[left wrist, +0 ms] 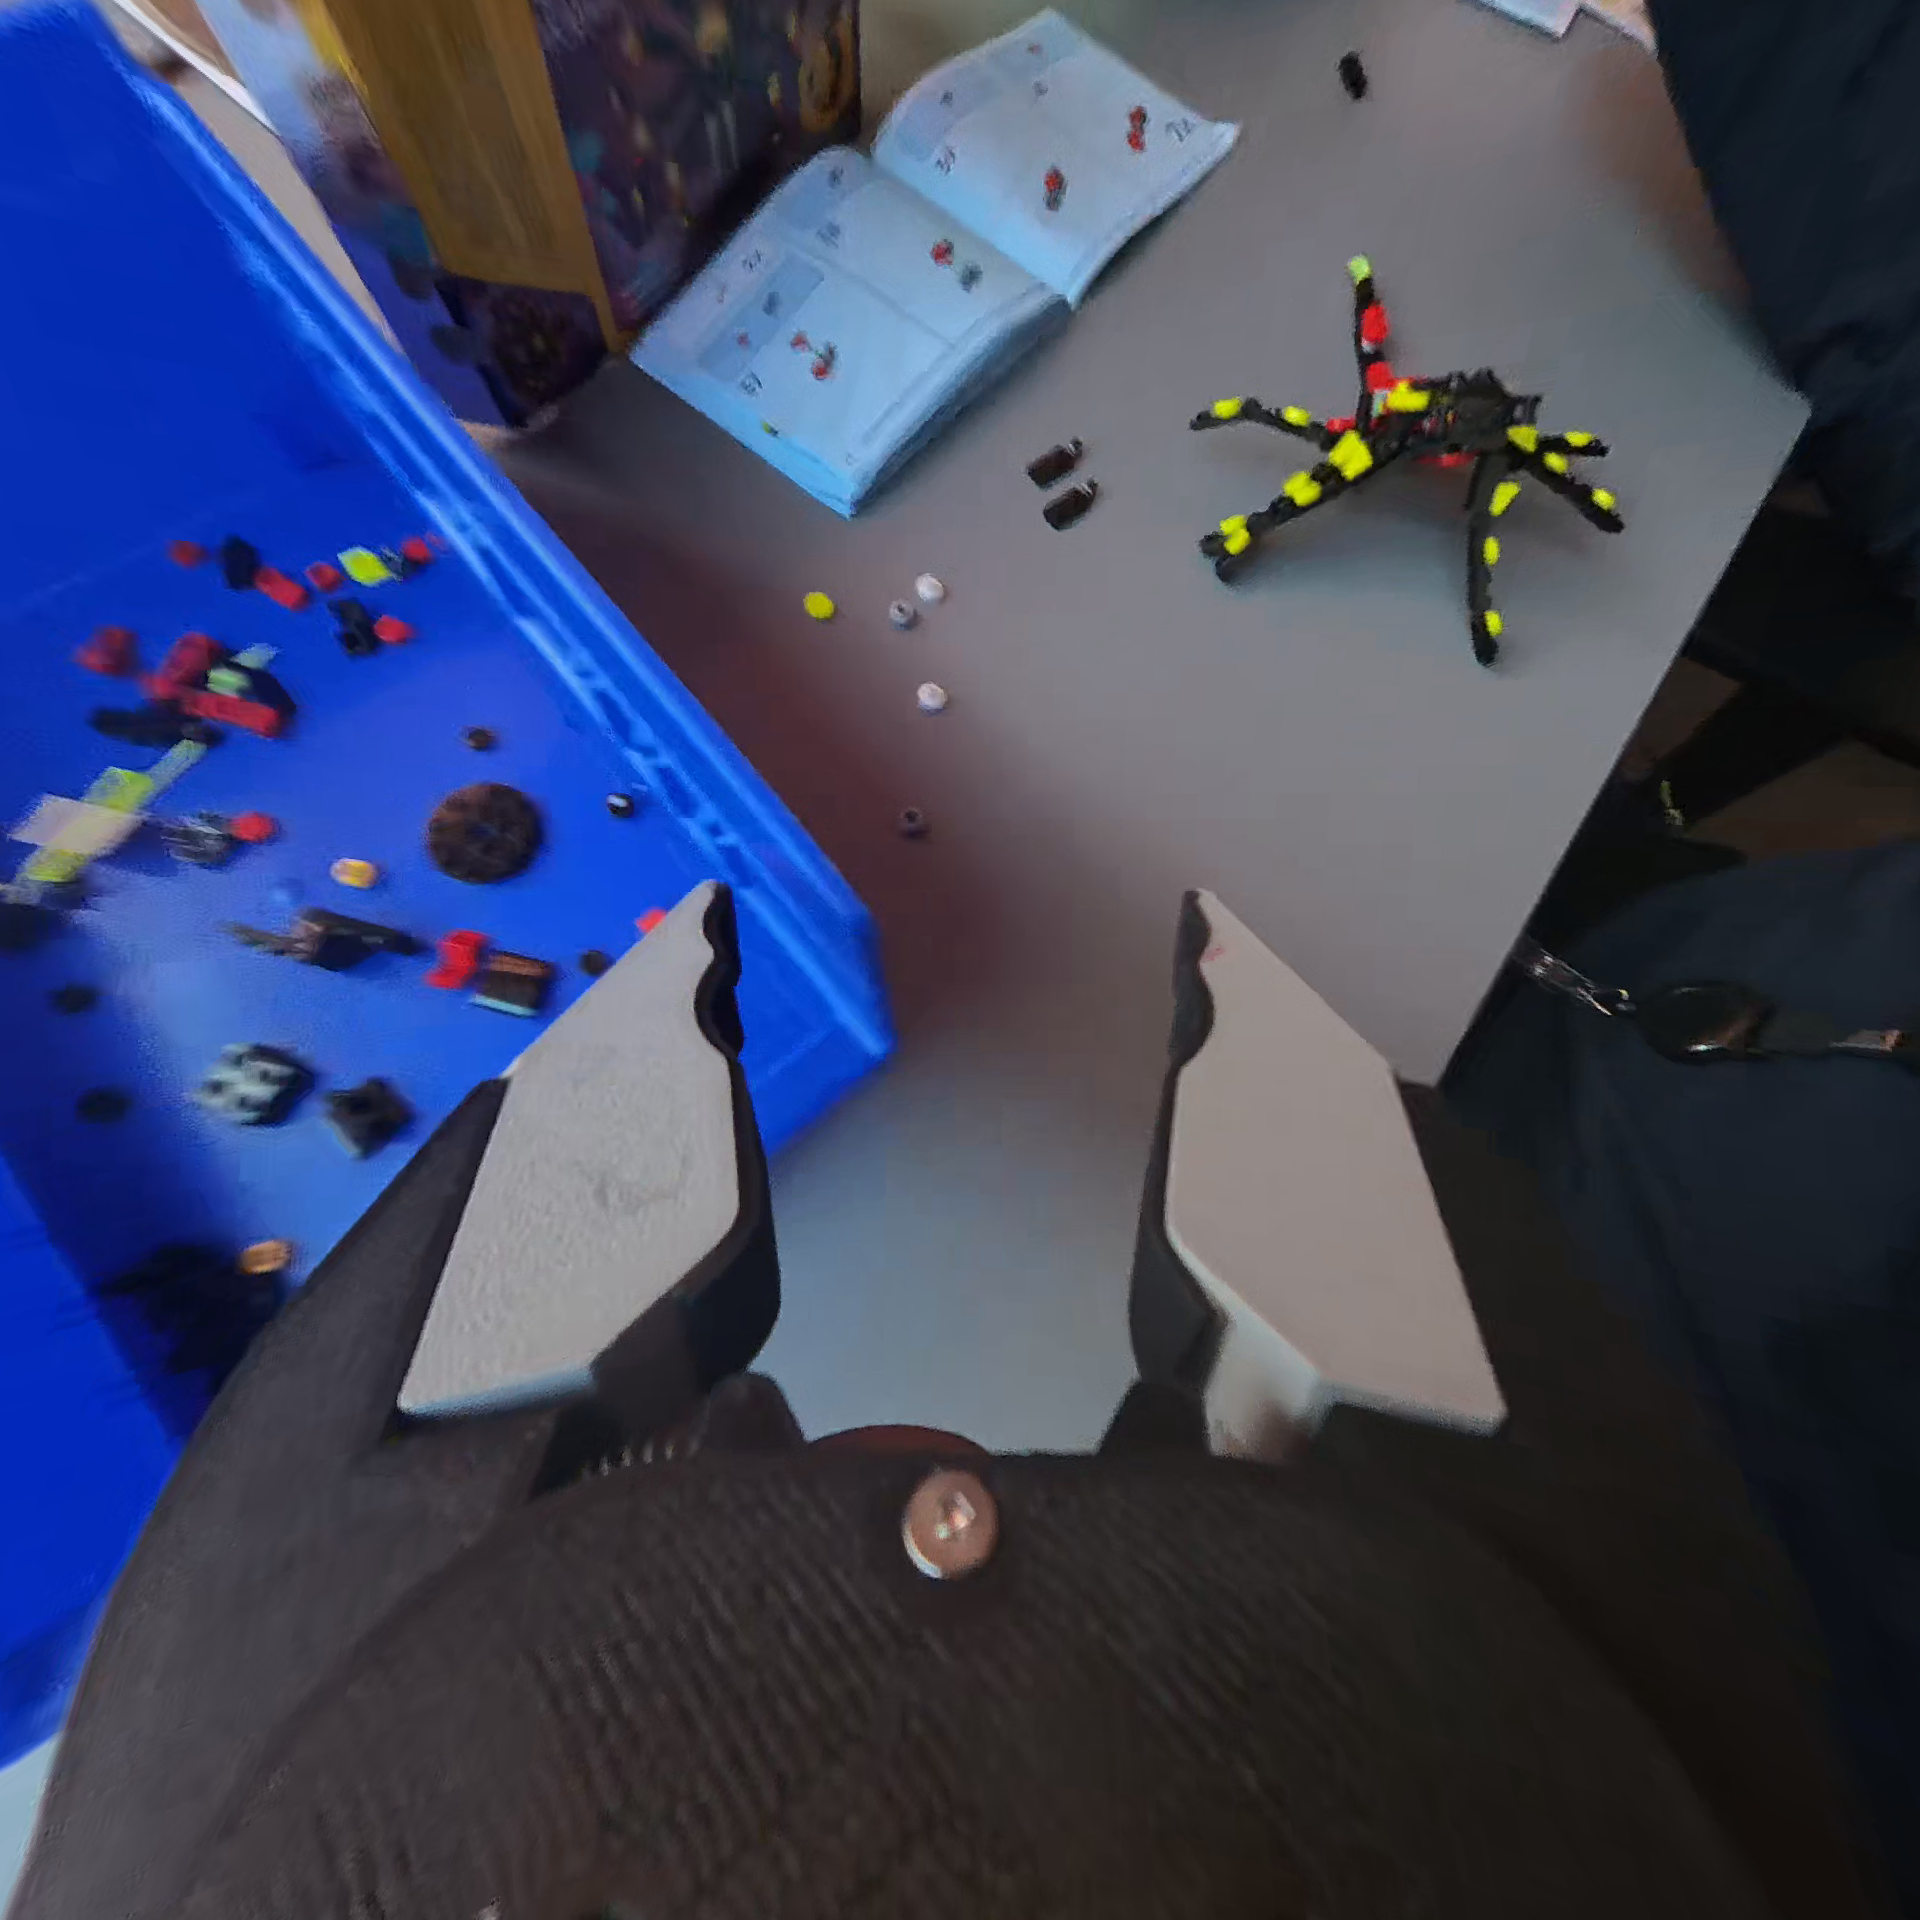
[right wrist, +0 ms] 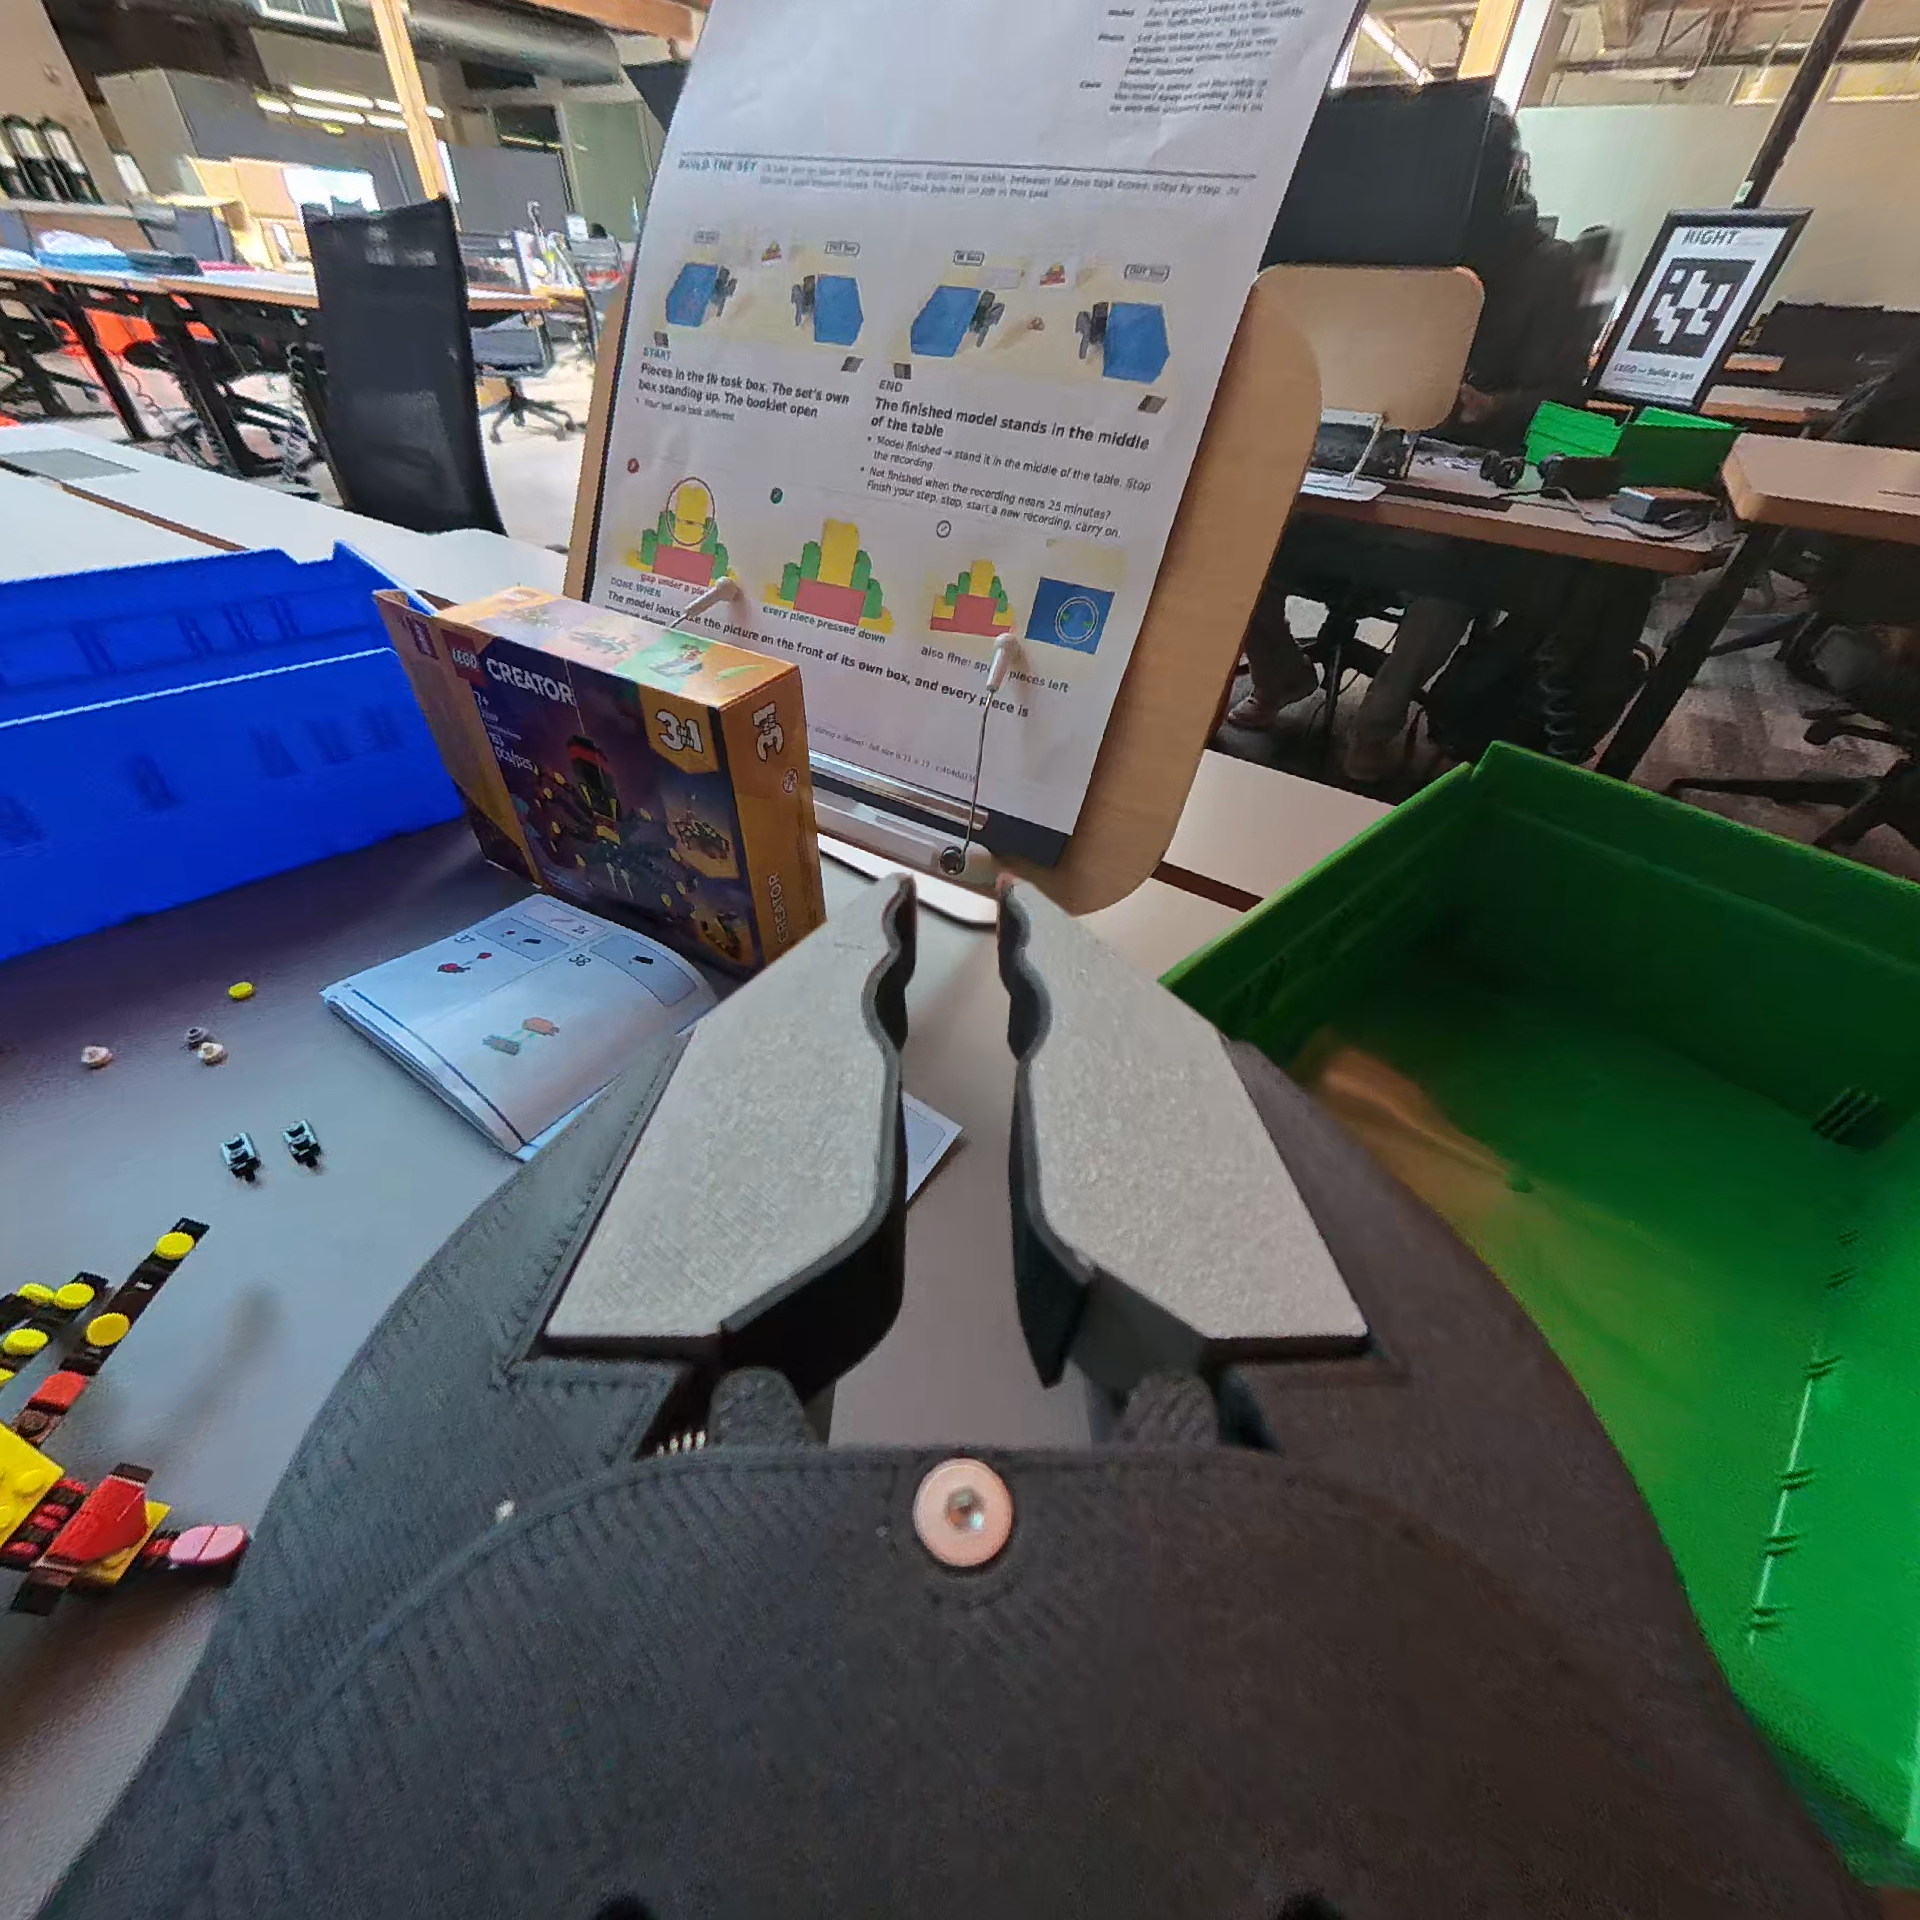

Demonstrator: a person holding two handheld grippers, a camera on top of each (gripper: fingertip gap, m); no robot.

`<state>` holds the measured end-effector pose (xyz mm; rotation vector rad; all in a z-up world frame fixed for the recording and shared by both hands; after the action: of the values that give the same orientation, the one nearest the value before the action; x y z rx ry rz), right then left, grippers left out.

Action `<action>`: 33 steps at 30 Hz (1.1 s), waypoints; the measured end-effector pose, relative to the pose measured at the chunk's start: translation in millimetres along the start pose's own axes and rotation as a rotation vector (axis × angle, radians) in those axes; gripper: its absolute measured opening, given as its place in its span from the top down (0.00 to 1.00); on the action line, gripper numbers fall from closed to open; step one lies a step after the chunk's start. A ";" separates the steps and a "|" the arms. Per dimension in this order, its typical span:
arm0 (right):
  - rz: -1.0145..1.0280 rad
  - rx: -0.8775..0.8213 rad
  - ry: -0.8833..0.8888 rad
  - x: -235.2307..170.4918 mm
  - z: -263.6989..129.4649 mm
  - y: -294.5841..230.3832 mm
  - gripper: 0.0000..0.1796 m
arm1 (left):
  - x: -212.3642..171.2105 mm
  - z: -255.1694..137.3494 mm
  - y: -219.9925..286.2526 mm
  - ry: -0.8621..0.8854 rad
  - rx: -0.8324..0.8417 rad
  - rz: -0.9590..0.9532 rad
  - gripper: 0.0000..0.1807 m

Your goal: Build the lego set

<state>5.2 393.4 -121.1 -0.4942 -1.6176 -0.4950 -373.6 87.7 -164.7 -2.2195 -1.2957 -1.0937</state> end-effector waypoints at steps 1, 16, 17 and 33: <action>0.012 0.010 -0.005 -2.7 1.1 -0.5 0.93 | 11.4 -13.5 -12.7 0.033 0.036 0.019 0.54; -0.100 0.008 -0.171 -51.3 35.8 -13.5 0.94 | 52.1 90.4 -230.3 -0.594 0.089 0.323 0.73; -0.108 0.012 -0.178 -52.7 37.1 -14.8 0.94 | 45.7 98.8 -234.9 -0.639 0.094 0.350 0.73; -0.160 0.126 -0.154 -42.6 30.9 -40.5 0.95 | 61.1 128.3 -251.3 -0.642 0.016 0.378 0.86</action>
<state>-39.2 377.1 -167.8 -0.3161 -1.8336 -0.4794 -512.4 334.5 -220.9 -2.7650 -1.0033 -0.2320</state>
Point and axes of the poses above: each gripper's, where its closed fingertips meet, z out along the fingers, x out of its top, y = z × x across the jaws, the point moved 5 cm from there along -z, back along the fingers, and after that the axes turned 2 degrees about y, right-handed, at the moved point
